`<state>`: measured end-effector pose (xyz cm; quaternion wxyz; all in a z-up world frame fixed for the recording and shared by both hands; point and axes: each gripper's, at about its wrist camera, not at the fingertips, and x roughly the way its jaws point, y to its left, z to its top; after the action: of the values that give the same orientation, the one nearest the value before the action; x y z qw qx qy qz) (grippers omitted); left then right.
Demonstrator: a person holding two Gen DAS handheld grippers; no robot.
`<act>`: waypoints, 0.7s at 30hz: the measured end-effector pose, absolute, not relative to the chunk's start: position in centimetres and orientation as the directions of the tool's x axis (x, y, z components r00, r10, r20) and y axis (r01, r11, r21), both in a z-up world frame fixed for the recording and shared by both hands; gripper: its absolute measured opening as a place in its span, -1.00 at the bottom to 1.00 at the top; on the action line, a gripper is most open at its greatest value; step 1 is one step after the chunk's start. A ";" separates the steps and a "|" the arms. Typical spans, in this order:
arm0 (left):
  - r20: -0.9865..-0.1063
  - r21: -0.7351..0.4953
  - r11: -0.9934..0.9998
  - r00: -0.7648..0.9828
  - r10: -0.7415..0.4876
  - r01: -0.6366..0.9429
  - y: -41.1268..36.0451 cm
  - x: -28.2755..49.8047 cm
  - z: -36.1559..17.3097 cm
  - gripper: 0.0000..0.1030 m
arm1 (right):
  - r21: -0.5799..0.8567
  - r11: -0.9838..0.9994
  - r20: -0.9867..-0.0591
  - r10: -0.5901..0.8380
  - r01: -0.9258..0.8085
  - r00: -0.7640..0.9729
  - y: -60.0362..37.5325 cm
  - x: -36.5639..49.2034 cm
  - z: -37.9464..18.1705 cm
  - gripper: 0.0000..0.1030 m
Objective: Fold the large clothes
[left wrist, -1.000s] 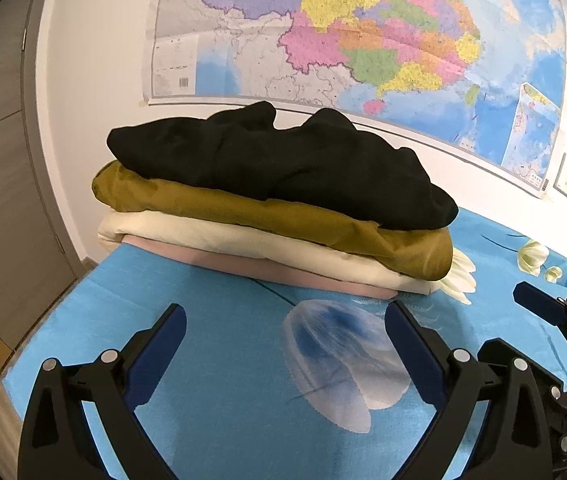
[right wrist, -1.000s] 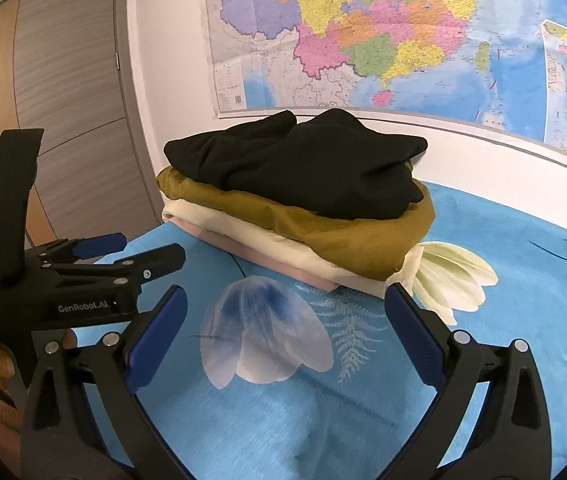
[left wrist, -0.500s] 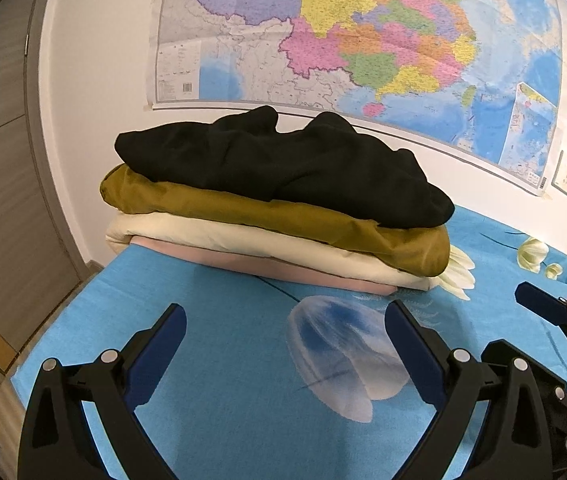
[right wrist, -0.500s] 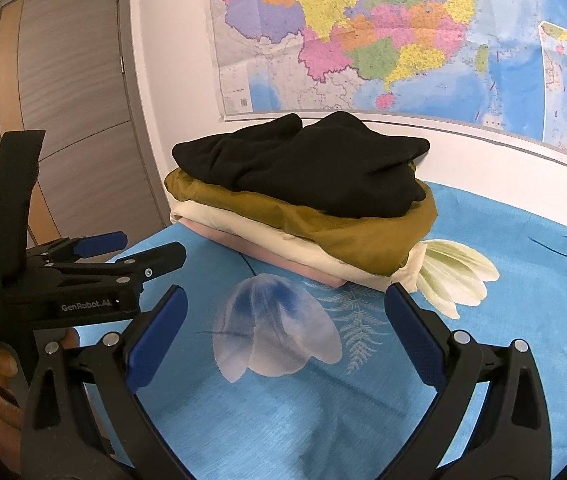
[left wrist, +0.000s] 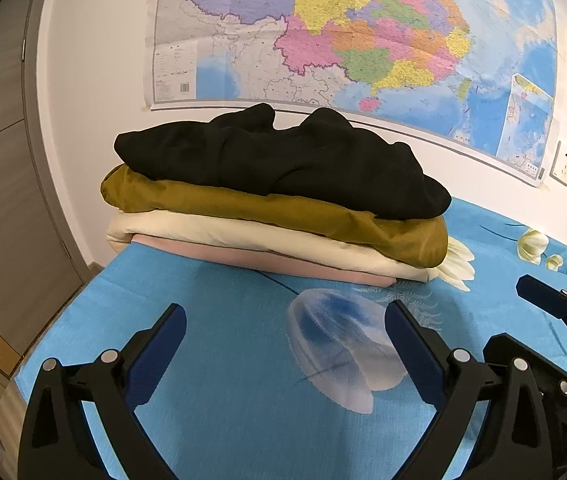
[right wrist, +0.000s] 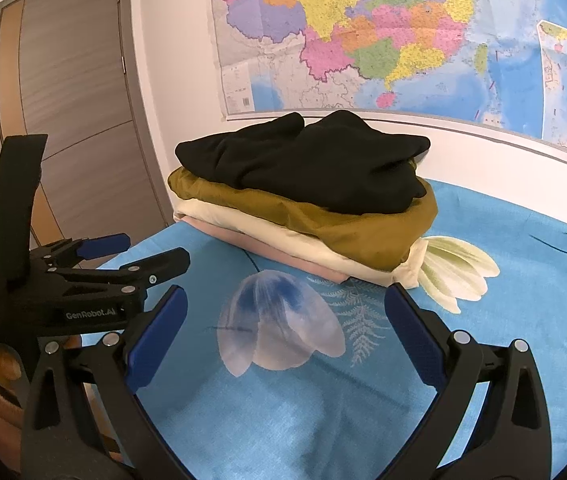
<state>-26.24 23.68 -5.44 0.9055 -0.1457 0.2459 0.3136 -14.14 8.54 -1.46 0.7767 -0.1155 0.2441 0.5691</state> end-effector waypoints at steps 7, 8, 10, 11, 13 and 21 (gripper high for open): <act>-0.536 -0.106 0.761 0.682 0.498 -0.640 23.5 -26.3 -5.5 0.87 | 0.104 0.327 -0.511 0.828 -0.939 0.231 8.5 -14.2 -1.6 0.89; -0.535 -0.104 0.760 0.680 0.501 -0.642 23.5 -26.3 -5.5 0.86 | 0.104 0.327 -0.512 0.827 -0.939 0.232 8.4 -14.2 -1.6 0.89; -0.535 -0.105 0.760 0.681 0.500 -0.641 23.5 -26.3 -5.5 0.86 | 0.109 0.324 -0.510 0.830 -0.940 0.227 8.4 -14.2 -1.6 0.89; -0.535 -0.108 0.761 0.683 0.498 -0.639 23.6 -26.2 -5.5 0.86 | 0.106 0.326 -0.510 0.829 -0.939 0.230 8.5 -14.2 -1.6 0.89; -0.534 -0.111 0.763 0.685 0.495 -0.637 23.6 -26.2 -5.5 0.86 | 0.105 0.327 -0.510 0.828 -0.939 0.231 8.5 -14.3 -1.6 0.89; -0.535 -0.100 0.765 0.682 0.498 -0.636 23.3 -26.2 -5.6 0.86 | 0.112 0.326 -0.512 0.829 -0.939 0.226 8.4 -14.5 -1.8 0.89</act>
<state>-26.24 23.35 -5.57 0.9064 -0.1403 0.2468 0.3129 -14.48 8.45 -1.78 0.7752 -0.1107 0.2490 0.5699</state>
